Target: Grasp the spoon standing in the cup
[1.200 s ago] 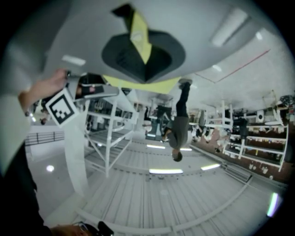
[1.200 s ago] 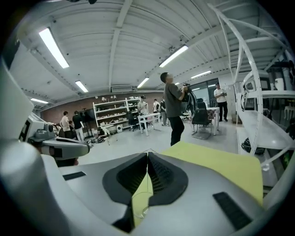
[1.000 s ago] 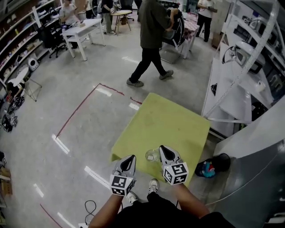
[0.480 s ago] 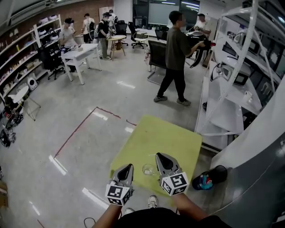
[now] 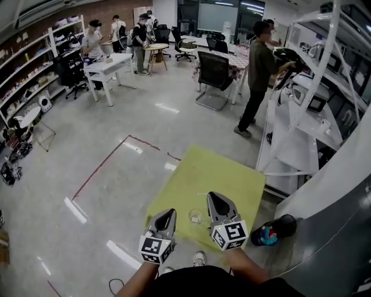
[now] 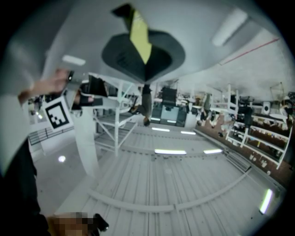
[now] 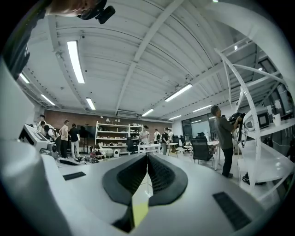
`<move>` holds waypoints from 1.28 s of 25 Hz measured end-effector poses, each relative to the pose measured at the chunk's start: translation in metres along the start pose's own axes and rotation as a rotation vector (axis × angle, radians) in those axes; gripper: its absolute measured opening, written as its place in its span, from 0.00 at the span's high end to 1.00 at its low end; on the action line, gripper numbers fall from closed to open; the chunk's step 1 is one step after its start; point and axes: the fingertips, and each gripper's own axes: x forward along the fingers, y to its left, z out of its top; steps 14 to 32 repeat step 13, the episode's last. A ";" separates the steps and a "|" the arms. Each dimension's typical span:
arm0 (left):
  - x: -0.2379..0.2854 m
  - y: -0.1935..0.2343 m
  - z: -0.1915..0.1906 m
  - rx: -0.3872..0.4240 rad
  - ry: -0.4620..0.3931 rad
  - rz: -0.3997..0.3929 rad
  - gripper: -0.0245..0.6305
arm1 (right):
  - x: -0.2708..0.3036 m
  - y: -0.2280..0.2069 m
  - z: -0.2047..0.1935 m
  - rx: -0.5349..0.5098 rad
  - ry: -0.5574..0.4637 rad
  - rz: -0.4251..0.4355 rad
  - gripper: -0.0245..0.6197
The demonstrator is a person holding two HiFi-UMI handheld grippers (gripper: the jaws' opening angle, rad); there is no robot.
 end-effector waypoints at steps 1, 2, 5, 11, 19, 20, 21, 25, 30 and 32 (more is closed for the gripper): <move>-0.001 0.001 0.001 0.000 -0.003 0.001 0.95 | 0.000 0.001 0.001 -0.001 -0.003 -0.002 0.94; -0.003 0.002 0.003 0.003 -0.006 0.002 0.95 | 0.000 0.001 0.003 -0.003 -0.006 -0.002 0.94; -0.005 0.004 0.005 0.009 -0.009 0.001 0.95 | -0.003 0.002 0.007 -0.011 -0.015 -0.011 0.94; -0.015 0.008 0.005 0.004 -0.012 -0.004 0.95 | -0.006 0.008 0.012 -0.027 -0.021 -0.032 0.94; -0.016 0.008 0.006 0.003 -0.013 -0.009 0.95 | -0.007 0.009 0.014 -0.028 -0.022 -0.039 0.94; -0.016 0.008 0.006 0.003 -0.013 -0.009 0.95 | -0.007 0.009 0.014 -0.028 -0.022 -0.039 0.94; -0.016 0.008 0.006 0.003 -0.013 -0.009 0.95 | -0.007 0.009 0.014 -0.028 -0.022 -0.039 0.94; -0.016 0.008 0.006 0.003 -0.013 -0.009 0.95 | -0.007 0.009 0.014 -0.028 -0.022 -0.039 0.94; -0.016 0.008 0.006 0.003 -0.013 -0.009 0.95 | -0.007 0.009 0.014 -0.028 -0.022 -0.039 0.94; -0.016 0.008 0.006 0.003 -0.013 -0.009 0.95 | -0.007 0.009 0.014 -0.028 -0.022 -0.039 0.94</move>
